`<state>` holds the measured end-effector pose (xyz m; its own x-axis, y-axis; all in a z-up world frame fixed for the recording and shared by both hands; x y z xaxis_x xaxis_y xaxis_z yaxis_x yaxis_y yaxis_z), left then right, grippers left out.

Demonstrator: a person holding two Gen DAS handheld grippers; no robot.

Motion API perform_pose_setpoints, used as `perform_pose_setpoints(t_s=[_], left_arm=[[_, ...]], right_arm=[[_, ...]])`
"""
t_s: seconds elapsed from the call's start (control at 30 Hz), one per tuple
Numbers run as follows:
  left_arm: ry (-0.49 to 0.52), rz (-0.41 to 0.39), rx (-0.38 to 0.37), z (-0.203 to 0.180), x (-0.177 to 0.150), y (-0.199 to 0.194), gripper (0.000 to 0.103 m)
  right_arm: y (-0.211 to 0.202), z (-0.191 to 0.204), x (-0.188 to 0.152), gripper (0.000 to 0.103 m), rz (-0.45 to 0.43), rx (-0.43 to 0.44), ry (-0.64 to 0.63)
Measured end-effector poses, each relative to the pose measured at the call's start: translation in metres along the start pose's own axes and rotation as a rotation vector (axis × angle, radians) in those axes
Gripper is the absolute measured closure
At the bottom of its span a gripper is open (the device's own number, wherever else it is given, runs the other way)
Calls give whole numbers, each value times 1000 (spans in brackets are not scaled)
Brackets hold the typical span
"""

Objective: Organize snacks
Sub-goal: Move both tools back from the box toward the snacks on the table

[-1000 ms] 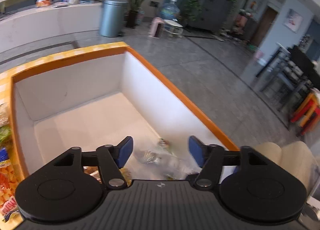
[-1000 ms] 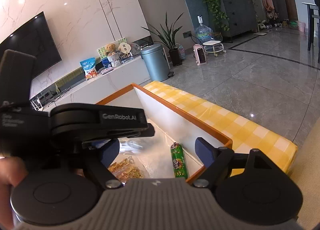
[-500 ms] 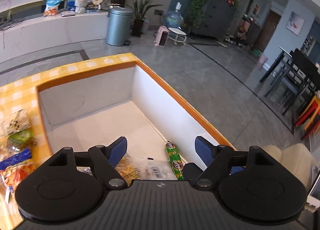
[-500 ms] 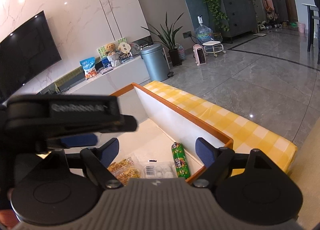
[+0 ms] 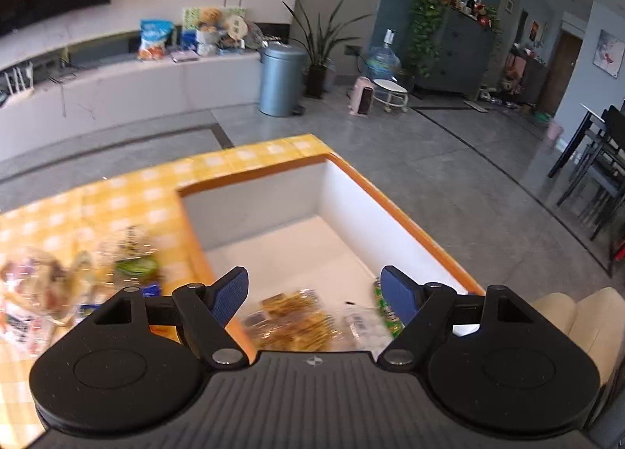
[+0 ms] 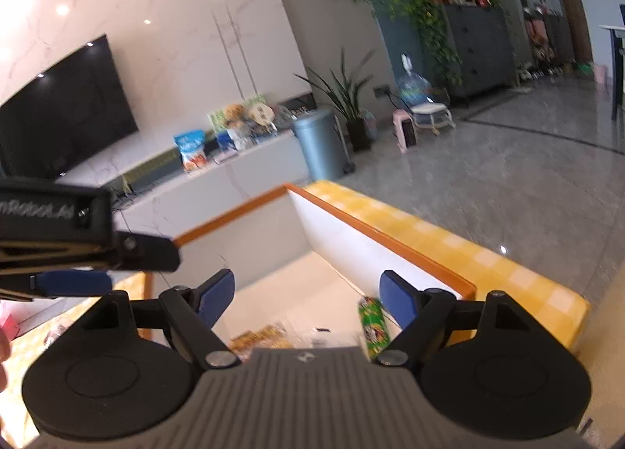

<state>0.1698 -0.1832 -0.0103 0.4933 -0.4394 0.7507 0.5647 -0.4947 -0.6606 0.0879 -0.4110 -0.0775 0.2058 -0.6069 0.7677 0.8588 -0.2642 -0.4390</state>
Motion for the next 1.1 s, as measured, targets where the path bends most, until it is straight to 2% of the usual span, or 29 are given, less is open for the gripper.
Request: perform_pose_setpoints(t_s=[0.2, 0.37, 0.47, 0.53, 0.63, 0.77, 0.87, 1.0, 1.1], left_arm=[[-30, -19, 52, 17, -16, -33, 12], [-71, -47, 139, 37, -25, -54, 12], [-104, -63, 117, 55, -37, -68, 12], [-140, -72, 131, 67, -46, -78, 12], [-198, -86, 168, 85, -64, -91, 12], [-311, -109, 182, 117, -96, -110, 12], [-378, -110, 231, 143, -117, -118, 12], [-427, -87, 346, 170, -137, -121, 12], [-453, -80, 359, 186, -151, -120, 12]], right_arm=[[-1, 19, -11, 22, -44, 17, -126], [-10, 33, -15, 22, -61, 99, -199], [-20, 41, -16, 22, -70, 156, -226], [-25, 49, -17, 22, -62, 190, -233], [-30, 64, -19, 22, -43, 196, -222], [-30, 83, -23, 22, 21, 213, -171], [-32, 101, -35, 22, 46, 250, -178], [-34, 128, -57, 22, 52, 269, -233], [-30, 146, -76, 22, 83, 272, -250]])
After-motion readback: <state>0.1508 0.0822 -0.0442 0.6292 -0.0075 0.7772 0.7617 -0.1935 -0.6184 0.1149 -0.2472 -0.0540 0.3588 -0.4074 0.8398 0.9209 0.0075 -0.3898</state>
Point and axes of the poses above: each gripper's, at about its wrist camera, not at the fingertips, and y roughly the way its jaws point, z to its left, x to its top, the point moved 3 cm from there along y, roughly the way its jaws point, and after that the axes turned 12 degrees about y, right-handed, at the moved point
